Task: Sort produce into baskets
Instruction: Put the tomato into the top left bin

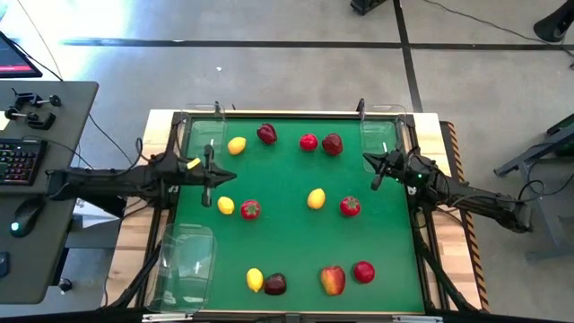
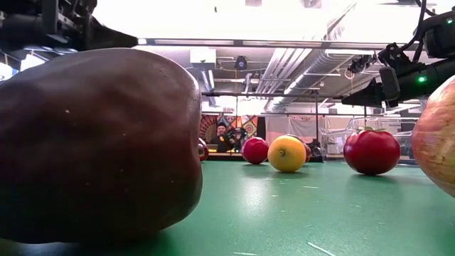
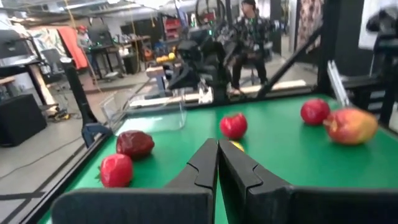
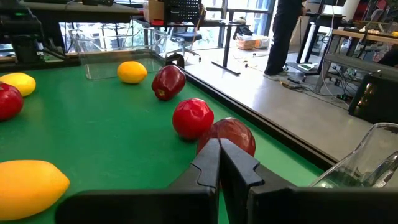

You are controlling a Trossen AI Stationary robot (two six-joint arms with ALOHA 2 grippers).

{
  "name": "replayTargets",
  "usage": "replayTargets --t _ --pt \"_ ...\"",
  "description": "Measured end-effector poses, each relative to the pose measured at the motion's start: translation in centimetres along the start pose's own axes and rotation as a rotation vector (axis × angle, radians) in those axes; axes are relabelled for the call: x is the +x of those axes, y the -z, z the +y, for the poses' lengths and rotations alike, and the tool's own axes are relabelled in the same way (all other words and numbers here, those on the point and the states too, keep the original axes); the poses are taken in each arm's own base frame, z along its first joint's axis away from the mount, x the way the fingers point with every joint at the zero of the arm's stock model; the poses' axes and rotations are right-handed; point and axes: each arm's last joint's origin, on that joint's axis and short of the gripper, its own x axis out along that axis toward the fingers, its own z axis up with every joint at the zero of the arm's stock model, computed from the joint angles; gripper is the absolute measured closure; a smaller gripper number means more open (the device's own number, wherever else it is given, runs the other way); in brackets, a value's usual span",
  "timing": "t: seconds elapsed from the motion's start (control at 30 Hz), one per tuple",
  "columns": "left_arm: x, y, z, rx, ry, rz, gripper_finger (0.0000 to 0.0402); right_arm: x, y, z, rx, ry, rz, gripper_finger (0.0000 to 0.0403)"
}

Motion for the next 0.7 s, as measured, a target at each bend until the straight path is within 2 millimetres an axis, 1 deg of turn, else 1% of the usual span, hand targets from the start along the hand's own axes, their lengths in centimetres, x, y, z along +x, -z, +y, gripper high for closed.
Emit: replayTargets --t 0.17,0.47,0.7 --pt "1.1 -0.3 0.0 0.070 0.002 0.014 0.0401 0.0 0.0 0.0 0.000 0.000 0.000 0.0402" --pt "3.4 -1.2 -0.5 0.086 0.034 0.063 0.0401 0.0 0.0 0.0 0.000 0.000 0.000 0.0402" --pt "4.1 -1.4 -1.2 0.109 0.074 0.082 0.0401 0.0 0.0 0.0 0.000 0.000 0.000 0.0402"
